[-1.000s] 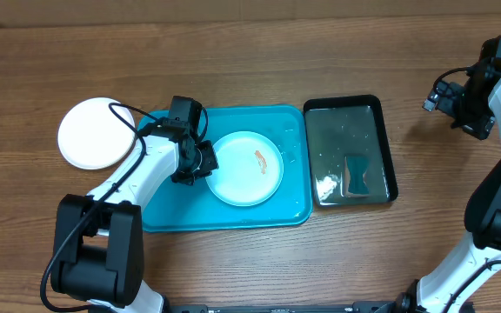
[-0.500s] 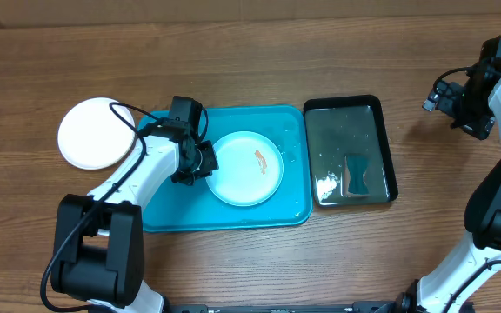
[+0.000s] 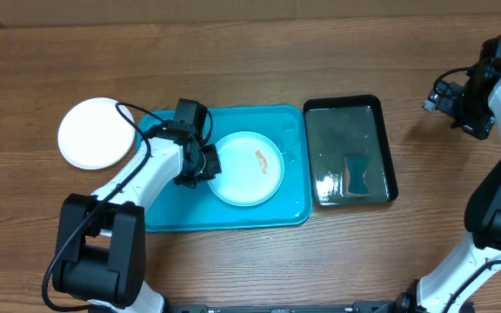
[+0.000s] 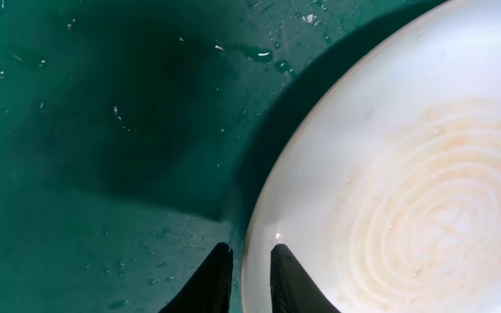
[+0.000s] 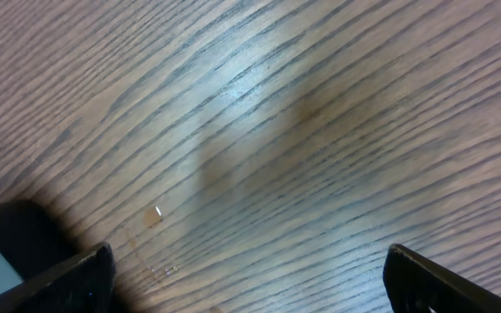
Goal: Clean dirty plates on tray and stack at the side
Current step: 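Hold the light blue plate steady with the left gripper, then grasp the green sponge in the black tray with right gripper and dip it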
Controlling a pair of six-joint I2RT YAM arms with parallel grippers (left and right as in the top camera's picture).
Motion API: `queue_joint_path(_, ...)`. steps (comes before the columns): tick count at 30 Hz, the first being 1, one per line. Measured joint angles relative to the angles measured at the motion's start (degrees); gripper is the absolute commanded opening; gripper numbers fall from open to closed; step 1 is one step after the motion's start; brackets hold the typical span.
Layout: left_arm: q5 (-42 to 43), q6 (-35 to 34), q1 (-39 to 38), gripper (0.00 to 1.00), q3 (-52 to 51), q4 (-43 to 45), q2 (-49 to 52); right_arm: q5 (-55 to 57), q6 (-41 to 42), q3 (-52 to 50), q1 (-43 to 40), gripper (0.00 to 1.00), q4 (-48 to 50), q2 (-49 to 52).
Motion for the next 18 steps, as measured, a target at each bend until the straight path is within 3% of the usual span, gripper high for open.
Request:
queue_joint_path(10,0.0,0.0,0.0,0.19,-1.1,1.2,0.1,-14.1,0.0,0.0,0.0,0.99,-3.7,0.0)
queue_joint_path(18,0.0,0.0,0.0,0.19,-1.1,1.3,0.7,-24.5,-1.5,0.0,0.1,0.77,-11.6,0.0)
